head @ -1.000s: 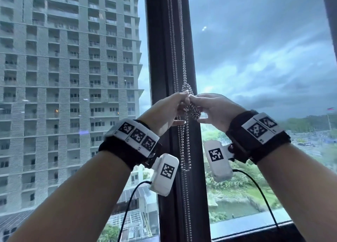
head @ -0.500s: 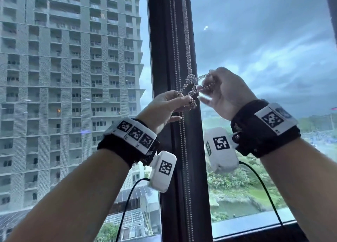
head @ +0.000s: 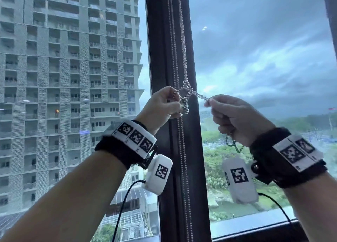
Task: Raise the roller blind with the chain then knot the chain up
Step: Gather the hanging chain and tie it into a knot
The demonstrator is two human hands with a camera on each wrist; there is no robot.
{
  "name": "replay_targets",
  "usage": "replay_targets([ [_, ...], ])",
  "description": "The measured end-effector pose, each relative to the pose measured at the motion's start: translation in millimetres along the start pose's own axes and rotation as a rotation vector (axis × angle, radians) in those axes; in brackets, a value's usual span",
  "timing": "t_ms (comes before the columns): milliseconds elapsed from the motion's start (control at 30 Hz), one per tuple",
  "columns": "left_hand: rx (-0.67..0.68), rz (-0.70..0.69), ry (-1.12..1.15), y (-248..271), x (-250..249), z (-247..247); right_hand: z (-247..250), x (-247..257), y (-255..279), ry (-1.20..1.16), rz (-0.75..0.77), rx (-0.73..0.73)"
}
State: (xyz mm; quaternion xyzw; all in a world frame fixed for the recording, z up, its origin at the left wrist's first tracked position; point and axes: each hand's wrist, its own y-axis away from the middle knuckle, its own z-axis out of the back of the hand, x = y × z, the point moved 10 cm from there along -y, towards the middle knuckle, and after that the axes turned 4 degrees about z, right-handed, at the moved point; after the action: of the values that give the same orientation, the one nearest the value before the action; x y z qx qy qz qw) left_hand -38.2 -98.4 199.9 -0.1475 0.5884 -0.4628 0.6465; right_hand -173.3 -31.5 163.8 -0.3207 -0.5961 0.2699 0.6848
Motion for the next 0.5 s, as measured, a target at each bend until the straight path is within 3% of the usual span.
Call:
replay_targets([
  [200, 0.09, 0.004, 0.024, 3, 6, -18, -20, -34, 14, 0.096, -0.056, 0.065],
  [367, 0.191, 0.034, -0.039, 13, 16, -32, -32, -66, 27, 0.043, -0.094, 0.037],
  [500, 0.271, 0.16, 0.228, 19, 30, -39, -37, -82, 35, -0.001, -0.108, 0.002],
])
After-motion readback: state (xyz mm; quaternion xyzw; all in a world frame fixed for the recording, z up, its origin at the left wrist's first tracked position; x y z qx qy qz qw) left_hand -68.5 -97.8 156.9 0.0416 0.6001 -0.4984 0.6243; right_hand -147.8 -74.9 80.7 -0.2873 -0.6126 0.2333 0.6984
